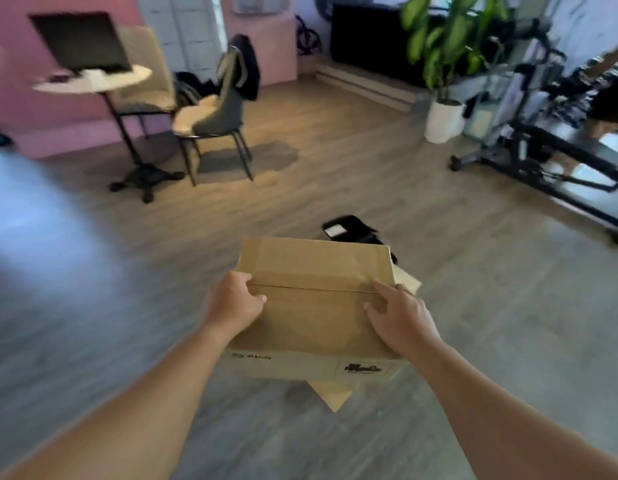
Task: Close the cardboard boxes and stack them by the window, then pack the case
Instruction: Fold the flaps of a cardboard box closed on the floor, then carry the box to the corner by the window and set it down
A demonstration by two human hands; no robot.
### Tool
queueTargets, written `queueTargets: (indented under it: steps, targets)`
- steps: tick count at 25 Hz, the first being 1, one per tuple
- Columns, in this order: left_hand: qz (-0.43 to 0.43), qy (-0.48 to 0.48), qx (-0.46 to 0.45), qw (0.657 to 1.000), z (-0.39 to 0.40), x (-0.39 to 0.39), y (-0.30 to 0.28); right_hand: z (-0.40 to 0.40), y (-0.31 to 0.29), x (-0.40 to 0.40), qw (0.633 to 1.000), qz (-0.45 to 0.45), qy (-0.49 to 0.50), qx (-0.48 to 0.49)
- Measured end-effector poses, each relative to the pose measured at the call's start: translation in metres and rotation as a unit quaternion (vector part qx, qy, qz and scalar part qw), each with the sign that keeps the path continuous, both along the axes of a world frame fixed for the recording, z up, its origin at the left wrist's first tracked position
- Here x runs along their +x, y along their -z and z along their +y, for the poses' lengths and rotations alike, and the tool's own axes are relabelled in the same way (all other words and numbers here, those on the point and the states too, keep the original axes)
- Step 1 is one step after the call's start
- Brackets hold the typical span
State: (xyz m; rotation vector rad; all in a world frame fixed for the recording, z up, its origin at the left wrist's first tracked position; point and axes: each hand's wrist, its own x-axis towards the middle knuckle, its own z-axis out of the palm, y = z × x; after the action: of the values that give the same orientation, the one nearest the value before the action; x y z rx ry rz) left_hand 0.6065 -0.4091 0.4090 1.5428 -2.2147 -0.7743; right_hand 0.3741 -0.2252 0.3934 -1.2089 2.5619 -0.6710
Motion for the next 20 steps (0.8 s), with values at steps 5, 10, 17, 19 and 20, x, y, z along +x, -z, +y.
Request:
queueTargets:
  steps: [5,10,17,19,20]
  targets:
    - [0.003,-0.111,-0.032,0.993,-0.059,0.152,-0.094,-0.118,-0.094,0.123,0.994,0.01,-0.112,-0.008]
    - [-0.004,-0.189,-0.048,0.981,-0.115,0.298,-0.141,-0.229,-0.159,0.247,0.98,0.001,-0.197,0.0]
    - [-0.019,-0.281,-0.07,0.957,-0.202,0.446,-0.169,-0.376,-0.193,0.387,0.95,0.006,-0.31,-0.029]
    - [-0.021,-0.292,-0.068,0.954,-0.232,0.472,-0.167,-0.42,-0.191,0.411,0.941,-0.005,-0.336,-0.028]
    - [-0.025,-0.296,-0.068,0.952,-0.252,0.485,-0.166,-0.447,-0.189,0.423,0.938,-0.009,-0.345,-0.024]
